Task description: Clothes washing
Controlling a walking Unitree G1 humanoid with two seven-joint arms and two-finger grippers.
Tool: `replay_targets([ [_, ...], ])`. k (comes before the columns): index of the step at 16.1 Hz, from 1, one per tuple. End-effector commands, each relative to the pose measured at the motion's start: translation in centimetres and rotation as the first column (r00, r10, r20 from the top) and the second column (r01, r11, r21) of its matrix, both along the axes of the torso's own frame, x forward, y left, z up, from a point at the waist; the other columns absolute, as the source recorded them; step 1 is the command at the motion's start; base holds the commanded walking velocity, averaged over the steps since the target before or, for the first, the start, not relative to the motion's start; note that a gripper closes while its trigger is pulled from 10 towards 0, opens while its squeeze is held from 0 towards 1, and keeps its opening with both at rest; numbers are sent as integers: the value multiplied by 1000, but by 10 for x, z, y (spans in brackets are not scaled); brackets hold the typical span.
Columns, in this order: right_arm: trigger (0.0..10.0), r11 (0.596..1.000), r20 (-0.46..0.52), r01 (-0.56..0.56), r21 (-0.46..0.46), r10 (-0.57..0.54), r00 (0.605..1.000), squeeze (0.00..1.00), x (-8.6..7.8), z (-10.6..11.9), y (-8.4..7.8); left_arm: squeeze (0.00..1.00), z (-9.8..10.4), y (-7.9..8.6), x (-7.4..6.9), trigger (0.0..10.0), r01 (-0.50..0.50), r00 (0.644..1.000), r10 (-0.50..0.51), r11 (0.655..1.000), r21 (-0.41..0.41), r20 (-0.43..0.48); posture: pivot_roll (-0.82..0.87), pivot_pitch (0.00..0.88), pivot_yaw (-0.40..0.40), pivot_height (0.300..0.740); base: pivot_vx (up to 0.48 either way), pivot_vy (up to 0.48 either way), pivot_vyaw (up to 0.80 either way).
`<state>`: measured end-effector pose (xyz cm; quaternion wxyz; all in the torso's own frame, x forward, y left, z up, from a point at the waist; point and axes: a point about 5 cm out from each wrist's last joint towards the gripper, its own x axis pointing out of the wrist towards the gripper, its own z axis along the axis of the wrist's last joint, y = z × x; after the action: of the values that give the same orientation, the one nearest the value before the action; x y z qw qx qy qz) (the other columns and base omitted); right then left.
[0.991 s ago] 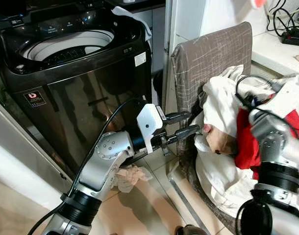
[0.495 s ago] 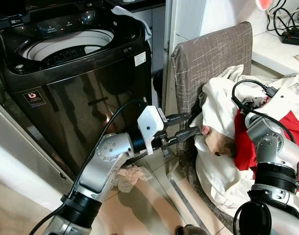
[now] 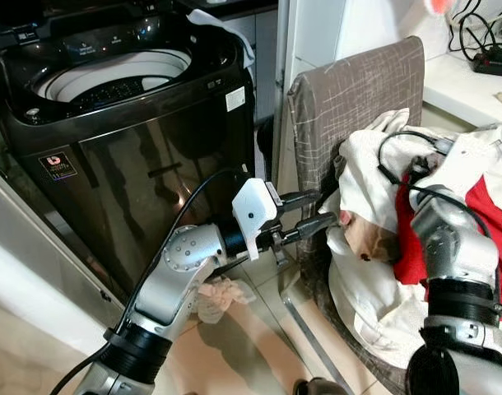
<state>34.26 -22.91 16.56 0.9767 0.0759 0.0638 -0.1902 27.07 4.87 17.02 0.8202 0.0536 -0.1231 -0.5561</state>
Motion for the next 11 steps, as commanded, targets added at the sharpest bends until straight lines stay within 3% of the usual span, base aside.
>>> replay_targets([
  [1, 0, 996, 76, -37, -82, 43, 996, 0, 2, 18, 7, 0, 2, 2, 2, 10000, -19, 1000, 19, 1000, 10, 13, -181, 33, 36, 740, 0, 0, 0],
  [5, 0, 987, 145, -62, -147, 83, 986, 0, 4, 34, 12, 0, 3, 1, 3, 10000, -31, 999, 31, 1000, 3, 9, -181, 31, 36, 740, 0, 0, 0],
  [7, 0, 957, 225, -106, -270, 170, 959, 0, 7, 66, 21, 0, 4, 2, 5, 10000, -50, 999, 50, 999, -8, 3, -181, 28, 36, 740, 0, 0, 0],
  [11, 0, 930, 334, -117, -349, 240, 911, 0, 14, 110, 28, 0, 9, 4, 17, 10000, -169, 985, 167, 982, -86, -34, -173, 1, 21, 740, 0, 0, 0],
])
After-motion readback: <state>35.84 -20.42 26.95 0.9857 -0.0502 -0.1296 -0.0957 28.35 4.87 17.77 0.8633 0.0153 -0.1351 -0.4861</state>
